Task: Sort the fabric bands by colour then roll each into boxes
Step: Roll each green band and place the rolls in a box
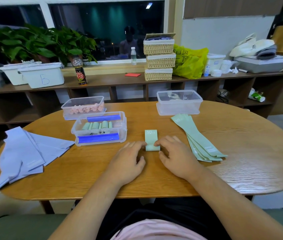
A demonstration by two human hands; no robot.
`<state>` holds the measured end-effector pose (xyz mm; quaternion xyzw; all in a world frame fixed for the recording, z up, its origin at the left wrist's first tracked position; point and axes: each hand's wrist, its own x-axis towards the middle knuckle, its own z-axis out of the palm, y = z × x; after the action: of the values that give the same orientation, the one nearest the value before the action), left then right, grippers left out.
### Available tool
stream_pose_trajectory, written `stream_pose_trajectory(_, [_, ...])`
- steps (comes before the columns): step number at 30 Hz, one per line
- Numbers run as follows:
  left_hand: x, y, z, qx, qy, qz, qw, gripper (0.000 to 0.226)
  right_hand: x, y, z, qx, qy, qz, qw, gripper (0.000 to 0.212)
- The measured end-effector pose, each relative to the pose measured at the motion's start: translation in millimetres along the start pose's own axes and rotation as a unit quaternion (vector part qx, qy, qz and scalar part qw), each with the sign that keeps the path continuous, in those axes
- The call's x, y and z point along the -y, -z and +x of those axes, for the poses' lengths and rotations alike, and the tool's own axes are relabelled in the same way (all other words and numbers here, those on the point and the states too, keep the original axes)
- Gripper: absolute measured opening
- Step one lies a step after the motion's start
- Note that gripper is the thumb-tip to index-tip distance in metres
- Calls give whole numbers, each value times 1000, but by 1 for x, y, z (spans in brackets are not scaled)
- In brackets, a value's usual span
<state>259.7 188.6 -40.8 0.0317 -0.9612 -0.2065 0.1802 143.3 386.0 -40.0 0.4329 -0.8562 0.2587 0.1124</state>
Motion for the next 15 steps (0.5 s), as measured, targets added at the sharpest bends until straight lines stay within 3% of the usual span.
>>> stream_pose_trajectory(9, [0, -3, 1, 1, -29, 30, 999, 48, -6, -5, 4, 17, -15, 3, 1000, 45])
stream_pose_trajectory(15, [1, -2, 10, 14, -5, 31, 999, 50, -5, -6, 6, 7, -25, -3, 1000, 52])
